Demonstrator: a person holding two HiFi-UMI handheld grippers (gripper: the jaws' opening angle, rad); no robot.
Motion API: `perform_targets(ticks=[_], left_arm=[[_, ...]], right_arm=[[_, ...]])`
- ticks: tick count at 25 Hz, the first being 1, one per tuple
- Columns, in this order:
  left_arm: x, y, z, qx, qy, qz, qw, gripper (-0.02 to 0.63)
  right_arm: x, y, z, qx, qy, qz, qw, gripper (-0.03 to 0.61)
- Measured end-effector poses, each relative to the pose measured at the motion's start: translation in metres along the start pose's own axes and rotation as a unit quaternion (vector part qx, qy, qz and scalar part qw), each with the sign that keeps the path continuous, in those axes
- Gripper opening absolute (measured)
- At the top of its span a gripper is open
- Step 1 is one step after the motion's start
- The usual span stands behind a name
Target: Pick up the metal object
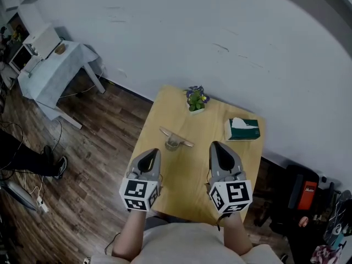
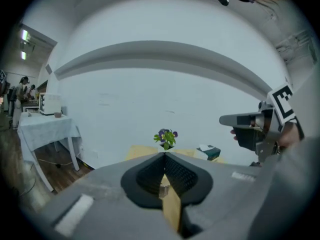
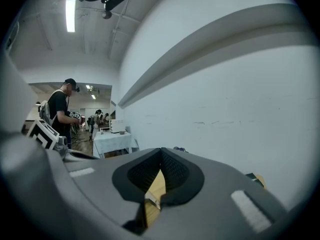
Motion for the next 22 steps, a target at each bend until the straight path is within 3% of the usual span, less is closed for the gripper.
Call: perform_targets(ticks=[4, 10, 17, 22], left_arm=[[0.027, 0.002, 0.016, 0.012, 0.048, -0.018, 0.9986, 0.005], [0.055, 0.004, 0.044, 0.031, 0.111, -0.024, 0.993, 0.101], [0.077, 0.018, 0.076, 0.036, 0.162, -0.02, 0.9859, 0.246], [0.089, 0.025, 0.099, 0.04, 0.191, -0.021, 0.9805, 0.312]], right_arm=[[0.008, -0.003, 0.003, -0.004, 0.012, 0.003, 1.0, 0.002], [0.018, -0.003, 0.012, -0.014, 0.027, 0.007, 1.0, 0.002], [0.031, -0.01, 0.022, -0.017, 0.047, 0.014, 0.999, 0.002], [0.041, -0.017, 0.028, -0.018, 0.063, 0.016, 0.998, 0.002]])
Point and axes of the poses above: the fingertips, and each gripper's own axes: z forward along the fingers, y to its left, x out of its underside, the point moved 8 cm from there along -z, backward along the fingers, and after that the axes turned 14 degrees about x, right-handed, at the moved point
